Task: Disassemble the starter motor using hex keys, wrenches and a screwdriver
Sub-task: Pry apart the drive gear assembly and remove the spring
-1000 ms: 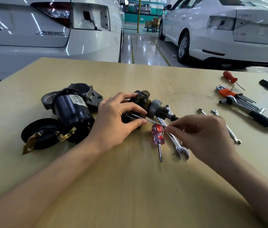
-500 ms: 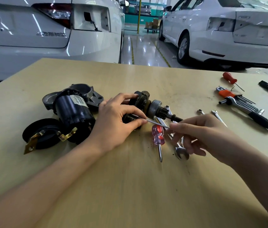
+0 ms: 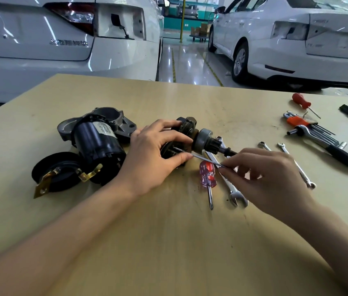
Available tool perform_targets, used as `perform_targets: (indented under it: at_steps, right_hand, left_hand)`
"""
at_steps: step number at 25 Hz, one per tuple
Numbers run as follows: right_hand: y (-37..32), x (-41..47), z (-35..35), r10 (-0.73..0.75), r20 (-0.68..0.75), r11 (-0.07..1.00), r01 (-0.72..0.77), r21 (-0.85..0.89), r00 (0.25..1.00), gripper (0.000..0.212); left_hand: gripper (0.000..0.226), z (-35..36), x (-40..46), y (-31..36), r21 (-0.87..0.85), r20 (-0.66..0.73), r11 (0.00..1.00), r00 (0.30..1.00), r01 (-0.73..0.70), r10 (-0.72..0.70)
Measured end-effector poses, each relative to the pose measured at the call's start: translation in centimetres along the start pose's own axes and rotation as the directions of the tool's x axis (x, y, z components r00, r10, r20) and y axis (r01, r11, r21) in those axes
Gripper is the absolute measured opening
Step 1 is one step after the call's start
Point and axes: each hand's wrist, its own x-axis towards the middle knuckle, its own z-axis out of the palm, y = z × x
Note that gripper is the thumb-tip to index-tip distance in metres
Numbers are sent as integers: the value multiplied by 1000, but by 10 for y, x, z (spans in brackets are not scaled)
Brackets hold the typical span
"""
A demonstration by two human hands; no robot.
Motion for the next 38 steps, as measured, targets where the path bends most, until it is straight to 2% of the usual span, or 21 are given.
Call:
perform_targets:
  at_steps: [2, 3, 4, 6, 7, 9, 10, 12, 14, 15, 17, 18, 19, 21, 22, 23, 24, 27, 32, 36, 38]
  right_hand:
    - [3, -3, 1, -251, 30, 946, 252, -203, 967, 7]
    - [4, -4, 2, -273, 45, 930, 276, -243, 961, 8]
    - [2, -3, 2, -224, 42, 949, 228, -218, 974, 8]
    - [-5, 1, 1, 27, 16, 1000, -27, -16, 1000, 7]
    - [-7, 3, -1, 192, 38, 975, -195, 102, 981, 11]
    - [-5, 8, -5, 461, 226, 811, -511, 285, 858, 23]
    - [-5, 11, -7, 522, 359, 708, -628, 323, 774, 33]
    - [-5, 13, -11, 547, 555, 547, -770, 330, 627, 46]
    - [-2, 14, -13, 529, 611, 468, -803, 369, 589, 45]
    - [-2, 14, -12, 520, 604, 462, -794, 396, 604, 39]
    - [-2, 13, -8, 519, 516, 502, -731, 463, 682, 26]
    - [-2, 11, -6, 512, 428, 560, -667, 492, 745, 23]
    - [-2, 9, -4, 475, 310, 666, -567, 485, 824, 20]
    - [0, 3, -2, 241, 66, 938, -249, 241, 968, 16]
    - [0, 0, -1, 68, 16, 993, -70, 95, 998, 16]
    - [2, -2, -1, -65, 11, 998, 65, 0, 998, 15]
    - [3, -3, 0, -117, 16, 992, 118, -37, 993, 15]
    - [5, -2, 2, -35, -11, 999, 35, 18, 999, 16]
    - [1, 1, 4, 236, 69, 952, -245, 182, 969, 8]
    - [1, 3, 6, 154, 198, 987, -162, 21, 968, 10]
    - [3, 4, 2, 160, 205, 987, -163, 0, 966, 12]
  left_hand:
    - [21, -2, -1, 1, 3, 15, 1000, 1000, -6, 6]
    - [20, -2, -1, 2, 6, 18, 1000, 1000, -10, 10]
    - [21, -2, -1, 2, 11, 17, 1000, 1000, -15, 14]
    - [20, -1, -1, 3, 18, 10, 1000, 1000, -14, 13]
    - [20, -1, -1, 3, 18, 6, 1000, 1000, -11, 11]
    - [20, 0, -1, 2, 19, 1, 1000, 1000, -15, 15]
    - [21, 0, -1, 1, 21, 0, 1000, 1000, -17, 17]
    - [22, 0, -1, 1, 21, -1, 1000, 1000, -18, 18]
    - [23, 0, -1, 1, 18, -5, 1000, 1000, -21, 21]
    - [23, 0, -1, 1, 20, -3, 999, 1000, -24, 24]
    - [22, 0, 0, 1, 34, 3, 999, 1000, -30, 30]
    - [21, 0, 0, 1, 43, 5, 999, 1000, -29, 29]
    - [20, 0, 0, 1, 52, 4, 998, 1000, -26, 25]
    - [17, 1, 1, 1, 80, 0, 997, 1000, -14, 14]
    - [16, 1, 1, 1, 96, -1, 995, 1000, -10, 10]
    - [16, 1, 1, 1, 108, -2, 994, 1000, -9, 9]
    - [15, 2, 1, 0, 115, 0, 993, 1000, -10, 10]
    - [13, 2, 1, -1, 123, 4, 992, 1000, -14, 14]
    - [14, 1, 0, -2, 86, -3, 996, 1000, -29, 29]
    - [42, -3, -2, -2, 35, -5, 999, 1000, -7, 7]
    - [37, -4, -3, -1, 1, 3, 1000, 1000, 31, -32]
